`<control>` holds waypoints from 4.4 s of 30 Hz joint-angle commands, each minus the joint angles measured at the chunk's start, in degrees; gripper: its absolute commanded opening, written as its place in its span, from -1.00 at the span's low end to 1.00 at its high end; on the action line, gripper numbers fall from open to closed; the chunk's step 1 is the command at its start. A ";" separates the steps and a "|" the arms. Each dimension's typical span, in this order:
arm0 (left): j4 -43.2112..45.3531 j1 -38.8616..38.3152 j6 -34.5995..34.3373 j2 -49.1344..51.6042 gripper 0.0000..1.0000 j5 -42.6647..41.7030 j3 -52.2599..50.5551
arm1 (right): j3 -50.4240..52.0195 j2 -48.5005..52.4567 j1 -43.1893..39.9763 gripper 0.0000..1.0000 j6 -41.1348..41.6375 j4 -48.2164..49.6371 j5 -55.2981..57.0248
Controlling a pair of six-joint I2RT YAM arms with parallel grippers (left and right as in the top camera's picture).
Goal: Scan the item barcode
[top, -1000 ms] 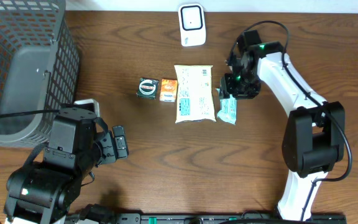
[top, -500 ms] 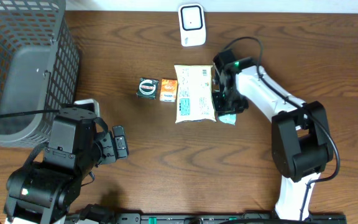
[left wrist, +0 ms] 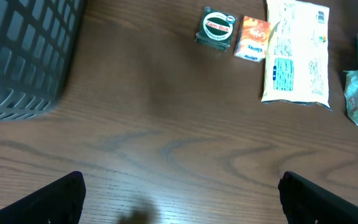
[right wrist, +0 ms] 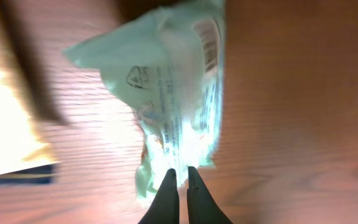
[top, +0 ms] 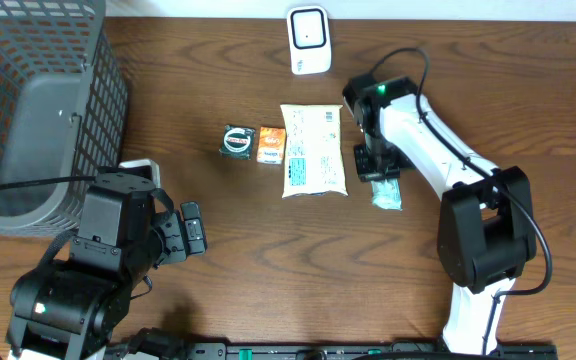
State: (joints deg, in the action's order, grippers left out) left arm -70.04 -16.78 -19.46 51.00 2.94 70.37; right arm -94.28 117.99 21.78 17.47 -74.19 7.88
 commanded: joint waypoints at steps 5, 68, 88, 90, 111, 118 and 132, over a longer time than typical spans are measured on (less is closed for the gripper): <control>0.02 0.09 0.11 -0.15 0.95 0.07 -0.04 | -1.81 -0.79 -2.71 -0.98 -12.94 1.77 -21.99; 0.02 0.09 0.11 -0.15 0.95 0.07 -0.04 | 15.34 -0.90 -28.02 -0.13 -19.02 9.40 -35.69; 0.02 0.09 0.11 -0.15 0.96 0.07 -0.04 | 1.14 -1.42 -5.97 -0.12 -2.60 -6.80 -7.45; 0.02 0.09 0.11 -0.15 0.95 0.07 -0.04 | 2.82 -1.40 -2.64 -0.16 2.03 -4.72 -2.89; 0.02 0.09 0.11 -0.15 0.95 0.07 -0.04 | 17.84 -1.40 12.92 0.04 12.70 13.90 19.69; 0.02 0.09 0.11 -0.15 0.95 0.07 -0.04 | 19.89 -1.40 12.00 -0.04 12.72 15.34 19.63; 0.02 0.09 0.11 -0.15 0.96 0.07 -0.04 | 20.37 -1.40 12.00 -0.07 10.95 16.37 21.07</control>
State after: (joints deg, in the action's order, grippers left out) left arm -70.04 -16.78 -19.46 51.00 2.92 70.37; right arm -75.18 117.01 34.13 28.88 -58.17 28.03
